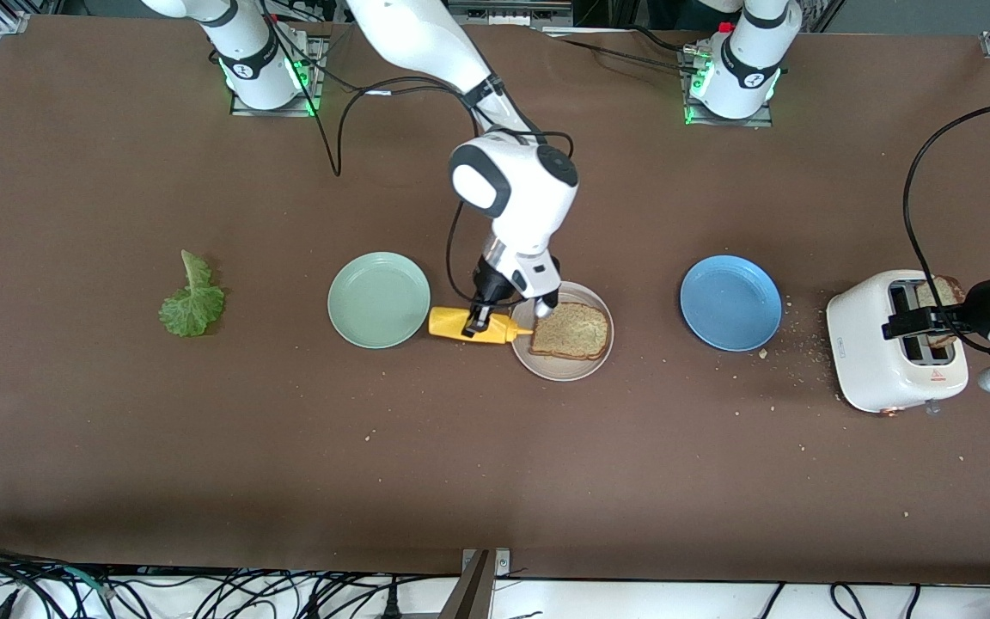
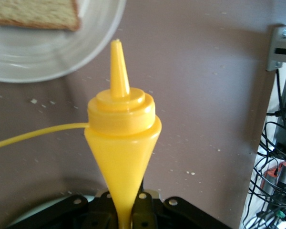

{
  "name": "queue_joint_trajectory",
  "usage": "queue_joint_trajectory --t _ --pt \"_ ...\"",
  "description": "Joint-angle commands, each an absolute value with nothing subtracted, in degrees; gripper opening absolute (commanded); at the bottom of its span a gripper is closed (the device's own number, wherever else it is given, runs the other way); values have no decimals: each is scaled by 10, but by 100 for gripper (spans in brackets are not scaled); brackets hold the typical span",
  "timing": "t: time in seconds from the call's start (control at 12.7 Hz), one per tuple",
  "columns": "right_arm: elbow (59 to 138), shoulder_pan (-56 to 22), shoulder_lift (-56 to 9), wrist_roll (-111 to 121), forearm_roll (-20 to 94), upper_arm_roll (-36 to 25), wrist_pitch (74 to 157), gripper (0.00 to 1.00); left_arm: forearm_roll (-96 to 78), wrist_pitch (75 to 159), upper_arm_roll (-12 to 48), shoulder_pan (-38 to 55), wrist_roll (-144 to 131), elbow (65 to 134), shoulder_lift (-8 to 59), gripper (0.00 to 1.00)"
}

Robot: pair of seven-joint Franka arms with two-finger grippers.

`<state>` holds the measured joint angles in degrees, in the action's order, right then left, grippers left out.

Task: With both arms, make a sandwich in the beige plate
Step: 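Carry the yellow bottle back beside the lettuce with the right gripper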

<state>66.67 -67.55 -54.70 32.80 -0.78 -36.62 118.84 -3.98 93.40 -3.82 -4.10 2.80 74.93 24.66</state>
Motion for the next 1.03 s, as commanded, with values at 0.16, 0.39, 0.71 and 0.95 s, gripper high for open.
queue_joint_trajectory --t 0.16,0.39,0.71,0.95 --pt "667 -572 -434 484 98 -358 1091 0 -21 934 -33 -41 24 740 243 100" --pt "669 -490 -377 545 185 -356 1041 0 -24 934 -33 -43 16 733 245 100" --pt "669 -365 -346 626 312 -358 949 0 -24 934 -33 -43 3 733 246 100" --pt "708 -274 -339 700 450 -355 890 0 -24 948 -33 -46 4 733 245 100"
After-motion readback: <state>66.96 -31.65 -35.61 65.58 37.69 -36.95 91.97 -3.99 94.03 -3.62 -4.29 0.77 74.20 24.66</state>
